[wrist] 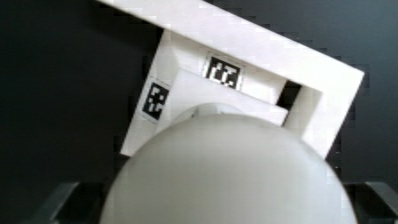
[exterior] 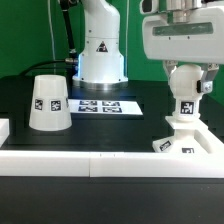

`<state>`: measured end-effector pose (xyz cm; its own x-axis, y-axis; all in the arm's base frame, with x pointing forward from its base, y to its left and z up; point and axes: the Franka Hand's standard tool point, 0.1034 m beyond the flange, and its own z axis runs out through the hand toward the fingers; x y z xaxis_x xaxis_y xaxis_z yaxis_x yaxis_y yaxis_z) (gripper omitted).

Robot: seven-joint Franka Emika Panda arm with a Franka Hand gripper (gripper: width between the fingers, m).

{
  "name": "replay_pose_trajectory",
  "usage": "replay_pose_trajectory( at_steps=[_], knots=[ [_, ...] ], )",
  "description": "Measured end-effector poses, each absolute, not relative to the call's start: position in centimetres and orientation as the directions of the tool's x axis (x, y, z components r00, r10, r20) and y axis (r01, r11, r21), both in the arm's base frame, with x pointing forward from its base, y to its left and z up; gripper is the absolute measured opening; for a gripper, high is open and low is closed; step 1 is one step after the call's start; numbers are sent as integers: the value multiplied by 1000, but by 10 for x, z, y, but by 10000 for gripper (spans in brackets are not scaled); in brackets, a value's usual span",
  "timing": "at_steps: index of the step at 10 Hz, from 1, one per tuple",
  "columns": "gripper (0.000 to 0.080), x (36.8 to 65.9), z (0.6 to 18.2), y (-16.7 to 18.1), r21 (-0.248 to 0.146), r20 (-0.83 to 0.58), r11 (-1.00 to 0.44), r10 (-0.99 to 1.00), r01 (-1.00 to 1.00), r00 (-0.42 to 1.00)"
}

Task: Assemble lamp

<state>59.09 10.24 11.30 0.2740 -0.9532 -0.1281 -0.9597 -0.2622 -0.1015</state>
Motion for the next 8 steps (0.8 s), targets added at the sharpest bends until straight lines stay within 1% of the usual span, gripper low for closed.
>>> replay_pose_trajectory(
  at_steps=[2,3,4,5,6,7,8],
  knots=[
    [580,591,112,103,-87,-176,-124,-975,-988,138],
    [580,591,112,102,-70,-195,-54,-978,-996,67],
    [580,591,112,102,-66,-213,-11,-977,-998,25],
    [580,591,113,102,-52,-223,53,-974,-997,-40],
    [580,591,112,103,-46,-225,82,-972,-996,-70],
    [641,591,112,104,-46,-224,81,-972,-996,-69],
    [681,591,112,104,-59,-221,25,-975,-998,-12]
  ],
)
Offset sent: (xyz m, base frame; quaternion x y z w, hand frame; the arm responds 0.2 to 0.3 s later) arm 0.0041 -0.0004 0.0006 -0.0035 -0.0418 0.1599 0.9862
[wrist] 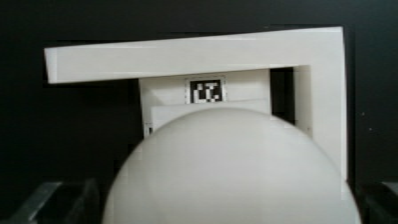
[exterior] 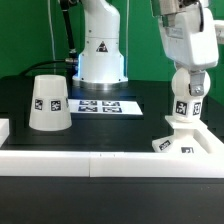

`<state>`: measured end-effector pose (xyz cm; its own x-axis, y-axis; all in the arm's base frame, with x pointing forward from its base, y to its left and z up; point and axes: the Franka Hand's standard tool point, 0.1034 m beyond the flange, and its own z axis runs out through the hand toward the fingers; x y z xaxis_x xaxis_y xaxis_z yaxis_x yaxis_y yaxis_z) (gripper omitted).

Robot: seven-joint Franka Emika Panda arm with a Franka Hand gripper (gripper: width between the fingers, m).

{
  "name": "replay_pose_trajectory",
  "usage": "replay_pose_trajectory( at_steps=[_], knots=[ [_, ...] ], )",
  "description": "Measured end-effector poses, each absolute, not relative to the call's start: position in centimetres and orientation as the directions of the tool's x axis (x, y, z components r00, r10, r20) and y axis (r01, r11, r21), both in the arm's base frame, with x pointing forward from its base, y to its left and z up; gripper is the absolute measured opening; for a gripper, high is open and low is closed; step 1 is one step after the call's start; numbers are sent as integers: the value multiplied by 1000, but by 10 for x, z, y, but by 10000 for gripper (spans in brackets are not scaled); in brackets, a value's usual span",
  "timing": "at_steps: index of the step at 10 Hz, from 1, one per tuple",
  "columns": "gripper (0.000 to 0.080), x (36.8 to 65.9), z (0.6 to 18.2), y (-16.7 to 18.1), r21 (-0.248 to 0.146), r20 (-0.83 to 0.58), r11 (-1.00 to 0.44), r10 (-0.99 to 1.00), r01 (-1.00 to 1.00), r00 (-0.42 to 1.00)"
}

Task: Assemble lamp

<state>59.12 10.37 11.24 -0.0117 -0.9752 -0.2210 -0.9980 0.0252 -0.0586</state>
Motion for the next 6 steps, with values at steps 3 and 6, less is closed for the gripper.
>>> replay_pose_trajectory(
  at_steps=[3,6],
  knots=[
    [696,588,114,107,-87,-190,-352,-912,-932,362],
    [699,588,114,107,-127,-167,-544,-813,-830,558]
  ],
)
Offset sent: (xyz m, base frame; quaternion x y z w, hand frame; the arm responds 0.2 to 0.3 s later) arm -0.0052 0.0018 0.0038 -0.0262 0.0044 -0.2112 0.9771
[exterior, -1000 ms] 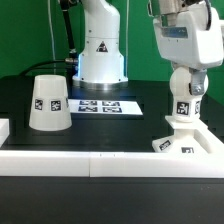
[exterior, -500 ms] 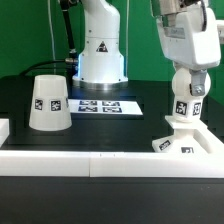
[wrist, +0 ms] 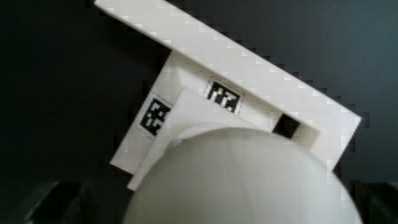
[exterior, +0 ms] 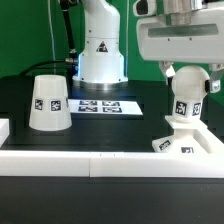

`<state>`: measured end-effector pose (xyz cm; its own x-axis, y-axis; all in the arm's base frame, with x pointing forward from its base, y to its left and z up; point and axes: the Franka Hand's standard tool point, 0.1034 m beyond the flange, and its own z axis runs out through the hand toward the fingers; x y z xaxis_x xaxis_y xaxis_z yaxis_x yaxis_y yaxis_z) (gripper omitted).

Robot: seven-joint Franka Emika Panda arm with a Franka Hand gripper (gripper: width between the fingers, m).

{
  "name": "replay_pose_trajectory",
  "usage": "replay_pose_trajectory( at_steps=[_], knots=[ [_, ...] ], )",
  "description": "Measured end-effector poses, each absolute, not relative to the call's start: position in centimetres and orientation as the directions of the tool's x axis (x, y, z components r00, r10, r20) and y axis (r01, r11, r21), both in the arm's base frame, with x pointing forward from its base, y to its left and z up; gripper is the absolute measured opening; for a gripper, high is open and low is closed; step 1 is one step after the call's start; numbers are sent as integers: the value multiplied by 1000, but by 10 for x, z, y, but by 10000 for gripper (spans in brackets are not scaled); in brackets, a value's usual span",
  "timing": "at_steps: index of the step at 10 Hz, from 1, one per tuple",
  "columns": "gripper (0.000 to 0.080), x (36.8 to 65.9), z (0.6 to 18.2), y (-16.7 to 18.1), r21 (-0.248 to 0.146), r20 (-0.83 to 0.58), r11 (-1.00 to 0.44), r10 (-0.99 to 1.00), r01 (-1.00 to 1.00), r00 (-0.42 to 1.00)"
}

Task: Assemble lamp

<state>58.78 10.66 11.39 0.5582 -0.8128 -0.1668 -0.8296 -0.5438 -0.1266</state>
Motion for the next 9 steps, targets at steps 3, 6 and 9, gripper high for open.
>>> replay_pose_trajectory(
  at_steps=[3,6,9],
  knots=[
    [699,587,114,105,-150,-117,-750,-634,-645,765],
    [699,586,114,105,-117,-49,-939,-319,-322,947],
    [699,585,113,108,-105,-20,-991,-86,-88,996]
  ],
)
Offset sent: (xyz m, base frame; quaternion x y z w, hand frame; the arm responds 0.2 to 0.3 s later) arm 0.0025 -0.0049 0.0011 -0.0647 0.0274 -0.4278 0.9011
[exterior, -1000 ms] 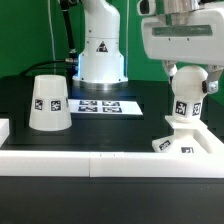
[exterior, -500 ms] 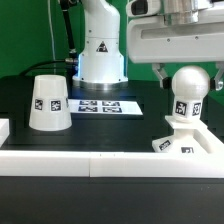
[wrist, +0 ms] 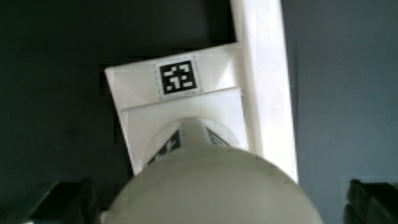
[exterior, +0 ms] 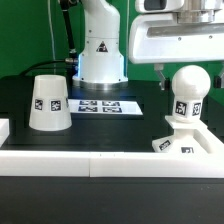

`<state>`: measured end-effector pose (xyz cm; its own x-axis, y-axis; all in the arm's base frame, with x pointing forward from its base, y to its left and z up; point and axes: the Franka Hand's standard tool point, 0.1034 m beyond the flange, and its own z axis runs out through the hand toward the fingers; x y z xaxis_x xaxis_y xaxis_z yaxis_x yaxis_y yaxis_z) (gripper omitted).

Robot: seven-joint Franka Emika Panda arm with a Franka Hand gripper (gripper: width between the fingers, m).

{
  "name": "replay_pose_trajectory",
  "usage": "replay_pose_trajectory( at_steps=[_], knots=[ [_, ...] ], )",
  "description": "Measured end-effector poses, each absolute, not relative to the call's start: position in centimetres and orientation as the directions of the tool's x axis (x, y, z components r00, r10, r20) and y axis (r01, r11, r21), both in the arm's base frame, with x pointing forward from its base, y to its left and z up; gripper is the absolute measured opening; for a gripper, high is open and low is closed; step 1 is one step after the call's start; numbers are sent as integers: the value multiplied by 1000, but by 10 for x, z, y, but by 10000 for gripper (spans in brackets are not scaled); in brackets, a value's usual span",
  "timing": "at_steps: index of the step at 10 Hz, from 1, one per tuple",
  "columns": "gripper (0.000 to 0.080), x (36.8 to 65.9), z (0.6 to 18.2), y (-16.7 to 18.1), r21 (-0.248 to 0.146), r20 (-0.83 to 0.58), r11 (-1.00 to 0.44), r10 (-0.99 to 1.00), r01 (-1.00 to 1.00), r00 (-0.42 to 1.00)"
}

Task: Assemble lamp

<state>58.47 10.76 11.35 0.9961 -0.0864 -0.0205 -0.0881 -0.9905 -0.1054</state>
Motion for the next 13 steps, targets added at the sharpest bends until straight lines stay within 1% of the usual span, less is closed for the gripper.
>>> replay_pose_trajectory(
  at_steps=[3,4,5,6,8,9,10,11,12,13],
  knots=[
    [699,585,113,106,-107,0,-989,107,106,994],
    [699,585,113,106,-104,10,-975,197,197,980],
    [699,585,113,104,-88,21,-936,340,340,940],
    [699,585,113,104,-64,28,-871,487,488,873],
    [699,584,113,109,-33,22,-763,646,646,763],
    [699,584,113,110,-26,21,-686,727,727,687],
    [699,584,113,110,-25,22,-659,751,751,660],
    [699,584,113,109,-21,23,-588,809,809,588],
    [699,585,114,109,-21,22,-550,835,835,550],
    [699,590,117,108,-11,18,-445,896,896,445]
  ],
)
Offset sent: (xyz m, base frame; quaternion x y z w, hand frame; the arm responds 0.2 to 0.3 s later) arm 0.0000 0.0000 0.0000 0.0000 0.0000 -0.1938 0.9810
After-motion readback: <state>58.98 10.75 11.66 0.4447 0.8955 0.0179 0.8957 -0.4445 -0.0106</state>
